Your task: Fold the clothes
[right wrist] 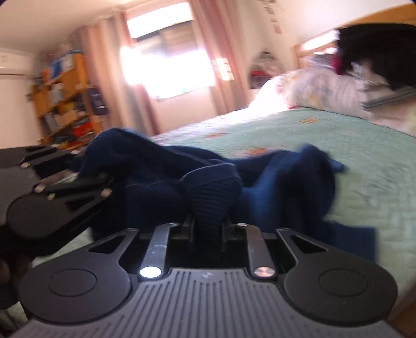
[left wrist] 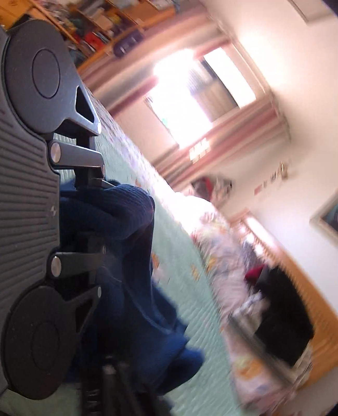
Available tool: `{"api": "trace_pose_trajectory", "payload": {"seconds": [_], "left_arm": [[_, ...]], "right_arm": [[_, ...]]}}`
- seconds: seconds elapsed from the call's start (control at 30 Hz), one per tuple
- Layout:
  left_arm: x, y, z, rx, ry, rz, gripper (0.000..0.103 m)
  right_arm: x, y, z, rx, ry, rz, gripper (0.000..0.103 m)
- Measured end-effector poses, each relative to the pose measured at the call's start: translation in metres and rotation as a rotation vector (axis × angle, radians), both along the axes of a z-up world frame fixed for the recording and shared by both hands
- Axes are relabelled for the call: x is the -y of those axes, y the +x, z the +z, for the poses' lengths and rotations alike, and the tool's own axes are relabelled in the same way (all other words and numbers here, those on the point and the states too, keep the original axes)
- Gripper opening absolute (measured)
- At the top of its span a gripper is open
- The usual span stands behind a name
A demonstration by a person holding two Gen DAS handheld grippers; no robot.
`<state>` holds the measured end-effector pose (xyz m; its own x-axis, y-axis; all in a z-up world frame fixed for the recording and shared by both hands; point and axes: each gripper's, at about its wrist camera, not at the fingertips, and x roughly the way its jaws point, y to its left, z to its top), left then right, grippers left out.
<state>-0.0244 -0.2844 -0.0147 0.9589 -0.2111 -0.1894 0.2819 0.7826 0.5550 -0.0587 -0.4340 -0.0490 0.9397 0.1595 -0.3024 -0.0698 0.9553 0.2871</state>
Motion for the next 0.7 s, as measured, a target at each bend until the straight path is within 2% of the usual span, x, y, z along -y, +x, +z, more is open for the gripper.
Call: {"api": "trace_pose_trajectory", "payload": {"seconds": [0.1, 0.23, 0.3, 0.4, 0.47, 0.5, 0.57, 0.63, 0.67, 0.7], "left_arm": [[-0.039, 0.007, 0.040, 0.044, -0.081, 0.103, 0.026], [-0.094, -0.006, 0.103, 0.253, -0.107, 0.239, 0.025], [-0.119, -0.011, 0.137, 0.318, -0.115, 0.286, 0.025], [-0.147, -0.011, 0.169, 0.357, -0.113, 0.364, 0.025], [-0.163, -0.009, 0.181, 0.375, -0.108, 0.419, 0.025], [-0.167, -0.006, 0.177, 0.367, -0.100, 0.440, 0.025], [-0.172, 0.008, 0.156, 0.300, -0.056, 0.490, 0.029], [-0.173, 0.032, 0.121, 0.145, -0.018, 0.519, 0.037], [-0.176, 0.041, 0.102, 0.052, -0.018, 0.522, 0.040], [-0.181, 0.047, 0.082, -0.045, -0.026, 0.521, 0.040]], "right_arm": [[-0.039, 0.011, 0.037, 0.089, 0.002, 0.135, 0.015], [-0.087, 0.025, 0.102, 0.241, 0.096, 0.334, 0.014], [-0.101, 0.030, 0.132, 0.313, 0.186, 0.419, 0.014], [-0.118, 0.038, 0.160, 0.358, 0.262, 0.466, 0.015], [-0.125, 0.048, 0.159, 0.322, 0.281, 0.457, 0.015], [-0.127, 0.054, 0.156, 0.295, 0.281, 0.449, 0.016], [-0.132, 0.063, 0.141, 0.229, 0.258, 0.428, 0.018], [-0.134, 0.068, 0.115, 0.140, 0.225, 0.383, 0.035], [-0.133, 0.071, 0.101, 0.090, 0.215, 0.354, 0.048], [-0.128, 0.073, 0.084, 0.029, 0.228, 0.333, 0.056]]}}
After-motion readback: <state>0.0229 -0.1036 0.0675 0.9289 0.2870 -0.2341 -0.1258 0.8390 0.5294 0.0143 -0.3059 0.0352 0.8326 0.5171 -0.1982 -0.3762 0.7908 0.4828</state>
